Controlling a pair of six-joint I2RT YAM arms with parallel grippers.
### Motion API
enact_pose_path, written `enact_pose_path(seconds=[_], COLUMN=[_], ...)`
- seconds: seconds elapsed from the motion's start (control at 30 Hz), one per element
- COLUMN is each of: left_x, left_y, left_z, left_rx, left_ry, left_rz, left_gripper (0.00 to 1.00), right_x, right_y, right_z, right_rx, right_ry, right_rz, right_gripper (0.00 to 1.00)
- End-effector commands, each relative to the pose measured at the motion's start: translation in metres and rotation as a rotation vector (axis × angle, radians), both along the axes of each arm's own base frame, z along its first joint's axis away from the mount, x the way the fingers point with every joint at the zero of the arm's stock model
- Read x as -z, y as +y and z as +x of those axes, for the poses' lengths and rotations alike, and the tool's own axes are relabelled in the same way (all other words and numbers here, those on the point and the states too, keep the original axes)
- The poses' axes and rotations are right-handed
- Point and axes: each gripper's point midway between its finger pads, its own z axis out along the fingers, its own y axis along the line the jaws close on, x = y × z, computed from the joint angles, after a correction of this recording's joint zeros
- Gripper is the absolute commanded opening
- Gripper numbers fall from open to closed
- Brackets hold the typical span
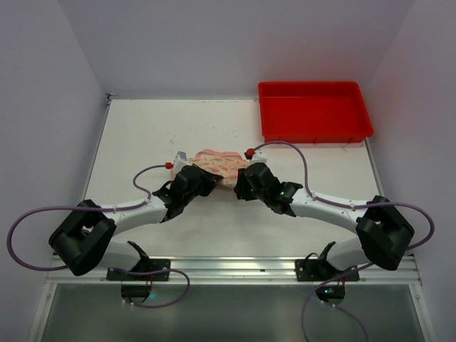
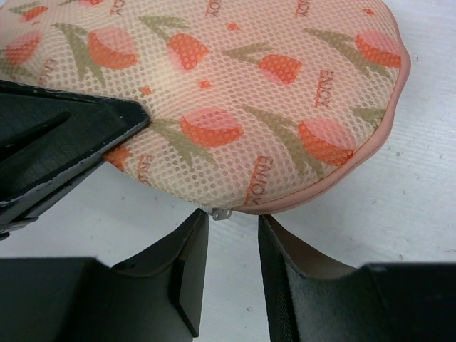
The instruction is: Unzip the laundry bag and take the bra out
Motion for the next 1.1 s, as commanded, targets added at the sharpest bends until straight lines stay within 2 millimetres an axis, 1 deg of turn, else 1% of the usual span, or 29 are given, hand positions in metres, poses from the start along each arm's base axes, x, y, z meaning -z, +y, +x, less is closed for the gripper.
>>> enact_pose_path(seconds=[0.0, 0.2, 0.33, 0.43, 0.53, 0.57, 0.6, 0.67, 0.7, 0.77, 0.8, 0.83, 0.87, 0.9, 0.93, 0.97, 1.0, 1.03, 1.07], left_x=[-0.036, -0.038, -0.037, -0.038, -0.040, -0.040, -0.039, -0.040, -0.038, -0.035, -0.028, -0.024, -0.019, -0.011, -0.003, 0.005, 0.007, 0.013, 0.016], left_y=[-0.005, -0.006, -0.005, -0.006, -0.008, -0.007, -0.006, -0.004, -0.005, 0.003, 0.005, 0.018, 0.025, 0.029, 0.044, 0.053, 0.055, 0.064, 0.067], left_z=[0.012, 0.013, 0.012, 0.012, 0.012, 0.011, 0.010, 0.011, 0.009, 0.012, 0.007, 0.013, 0.015, 0.010, 0.016, 0.017, 0.016, 0.020, 0.021], left_rx=[-0.017, -0.009, -0.008, -0.001, 0.009, 0.011, 0.016, 0.021, 0.055, 0.065, 0.112, 0.095, 0.099, 0.162, 0.153, 0.180, 0.221, 0.228, 0.282], left_ry=[-0.089, -0.097, -0.095, -0.099, -0.104, -0.105, -0.104, -0.112, -0.118, -0.118, -0.122, -0.113, -0.108, -0.121, -0.098, -0.106, -0.111, -0.102, -0.136], left_rz=[-0.032, -0.025, -0.026, -0.025, -0.025, -0.019, -0.012, -0.002, 0.020, 0.040, 0.063, 0.077, 0.088, 0.116, 0.140, 0.201, 0.221, 0.249, 0.312], left_gripper=[0.00, 0.00, 0.00, 0.00, 0.00, 0.00, 0.00, 0.00, 0.00, 0.00, 0.00, 0.00, 0.00, 0.00, 0.00, 0.00, 0.00, 0.00, 0.00], right_x=[-0.012, -0.010, -0.010, -0.010, -0.009, -0.008, -0.009, -0.005, -0.010, -0.009, -0.014, -0.016, -0.016, -0.012, -0.019, -0.018, -0.012, -0.014, -0.011], right_y=[0.001, 0.002, 0.005, 0.007, 0.004, 0.002, 0.000, -0.008, -0.009, -0.019, -0.023, -0.028, -0.034, -0.042, -0.047, -0.053, -0.058, -0.058, -0.060], right_z=[0.015, 0.018, 0.018, 0.018, 0.020, 0.020, 0.020, 0.016, 0.017, 0.012, 0.009, 0.008, 0.005, 0.001, -0.001, -0.005, -0.010, -0.015, -0.019], right_rx=[0.037, 0.039, 0.028, 0.025, 0.039, 0.050, 0.058, 0.071, 0.082, 0.090, 0.094, 0.100, 0.098, 0.092, 0.092, 0.080, 0.066, 0.041, 0.017], right_ry=[-0.055, -0.053, -0.054, -0.062, -0.062, -0.061, -0.061, -0.046, -0.048, -0.030, -0.036, -0.041, -0.042, -0.046, -0.058, -0.054, -0.043, -0.037, -0.029], right_rz=[-0.026, -0.037, -0.038, -0.041, -0.051, -0.059, -0.062, -0.090, -0.088, -0.122, -0.123, -0.131, -0.143, -0.164, -0.156, -0.176, -0.188, -0.181, -0.196], right_gripper=[0.36, 0.33, 0.27, 0.20, 0.09, 0.03, 0.00, 0.00, 0.00, 0.00, 0.00, 0.00, 0.00, 0.00, 0.00, 0.00, 0.00, 0.00, 0.00])
